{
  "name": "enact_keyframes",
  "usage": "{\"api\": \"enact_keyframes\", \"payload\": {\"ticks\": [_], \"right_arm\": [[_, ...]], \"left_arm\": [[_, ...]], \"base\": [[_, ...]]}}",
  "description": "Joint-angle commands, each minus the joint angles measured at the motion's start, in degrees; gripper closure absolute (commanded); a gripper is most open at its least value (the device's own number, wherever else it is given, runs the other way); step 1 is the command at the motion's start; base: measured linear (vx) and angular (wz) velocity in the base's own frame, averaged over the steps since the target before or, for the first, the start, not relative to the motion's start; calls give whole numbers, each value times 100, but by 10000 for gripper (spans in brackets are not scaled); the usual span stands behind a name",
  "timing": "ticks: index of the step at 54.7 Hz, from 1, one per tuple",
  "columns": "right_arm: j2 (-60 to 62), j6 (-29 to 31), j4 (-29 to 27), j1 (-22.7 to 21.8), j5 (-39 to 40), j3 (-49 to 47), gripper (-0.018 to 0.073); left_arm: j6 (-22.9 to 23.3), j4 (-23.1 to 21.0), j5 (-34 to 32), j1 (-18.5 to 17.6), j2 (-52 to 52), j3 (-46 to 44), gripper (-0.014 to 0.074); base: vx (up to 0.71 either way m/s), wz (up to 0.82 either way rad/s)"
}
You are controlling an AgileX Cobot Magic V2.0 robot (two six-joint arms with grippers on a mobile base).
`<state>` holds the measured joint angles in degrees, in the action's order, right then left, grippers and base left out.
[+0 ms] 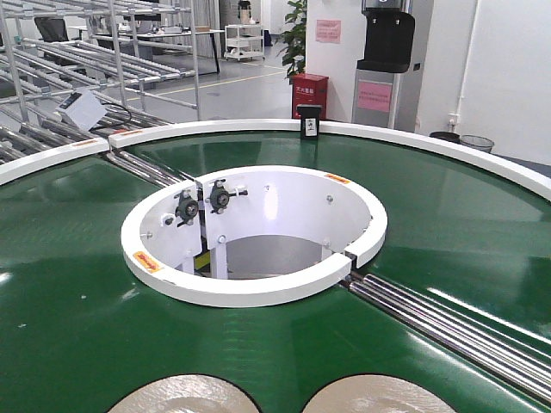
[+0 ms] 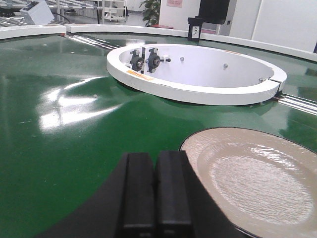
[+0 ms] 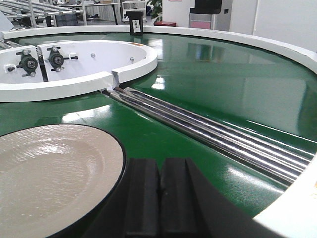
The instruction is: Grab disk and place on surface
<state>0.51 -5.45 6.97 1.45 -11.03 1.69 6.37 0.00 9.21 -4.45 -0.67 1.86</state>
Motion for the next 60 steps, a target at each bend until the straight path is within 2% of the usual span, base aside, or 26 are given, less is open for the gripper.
{"api": "enact_keyframes", "payload": {"ticks": [1,25,41,54,60], "right_arm": [[44,15,51,-24,478,41,568],[44,15,51,-24,478,41,568],[44,15,41,-24,560,41,568],[44,36,48,-24,1574,41,568],[44,36,48,-24,2207,-35,568]], "left_arm": [[36,0,-508,-20,-79,-119,595],[90,0,-585,-20,-79,-125,595],[90,0,-1187,-20,-79,-125,595],[97,0,-2040,-20,-79,-169,595],[97,0,-2237,-20,-73,-493,595]], "base": [[0,0],[0,0],[0,0],[0,0],[0,0]]}}
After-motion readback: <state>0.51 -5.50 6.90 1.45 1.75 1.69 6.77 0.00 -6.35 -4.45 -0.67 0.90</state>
